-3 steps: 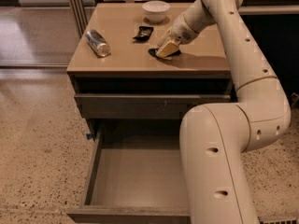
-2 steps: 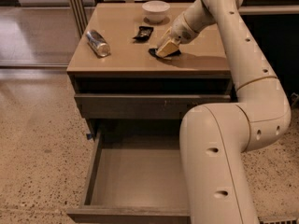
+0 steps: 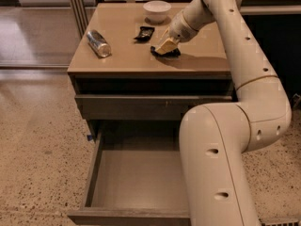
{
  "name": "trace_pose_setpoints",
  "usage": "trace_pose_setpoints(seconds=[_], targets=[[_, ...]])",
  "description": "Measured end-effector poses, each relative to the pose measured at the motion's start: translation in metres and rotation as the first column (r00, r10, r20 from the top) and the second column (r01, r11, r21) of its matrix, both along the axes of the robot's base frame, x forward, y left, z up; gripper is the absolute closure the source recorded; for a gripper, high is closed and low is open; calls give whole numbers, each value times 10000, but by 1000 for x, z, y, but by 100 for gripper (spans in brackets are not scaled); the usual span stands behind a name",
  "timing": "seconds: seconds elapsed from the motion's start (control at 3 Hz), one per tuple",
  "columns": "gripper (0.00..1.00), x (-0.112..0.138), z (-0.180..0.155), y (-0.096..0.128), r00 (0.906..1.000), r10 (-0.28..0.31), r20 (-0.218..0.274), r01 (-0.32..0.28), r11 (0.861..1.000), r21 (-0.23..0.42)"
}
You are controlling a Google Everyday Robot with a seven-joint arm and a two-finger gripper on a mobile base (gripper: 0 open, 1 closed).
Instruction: Place rxbar blueberry into middle drawer
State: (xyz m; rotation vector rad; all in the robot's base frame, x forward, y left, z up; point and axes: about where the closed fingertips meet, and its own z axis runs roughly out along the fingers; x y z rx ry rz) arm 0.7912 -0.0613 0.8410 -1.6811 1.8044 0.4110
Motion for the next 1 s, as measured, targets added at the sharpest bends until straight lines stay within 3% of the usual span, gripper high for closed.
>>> trace_pose_setpoints(seconds=[0.33,0.67,1.0], targets=[[100,-16,38,16,9965,695,464,-730,9942,789],[100,-39,80,31,9815,1553,1119,-1702,9756,1388],[100,-68,102,37,9546,2546,1546,-2821,9393,1952]])
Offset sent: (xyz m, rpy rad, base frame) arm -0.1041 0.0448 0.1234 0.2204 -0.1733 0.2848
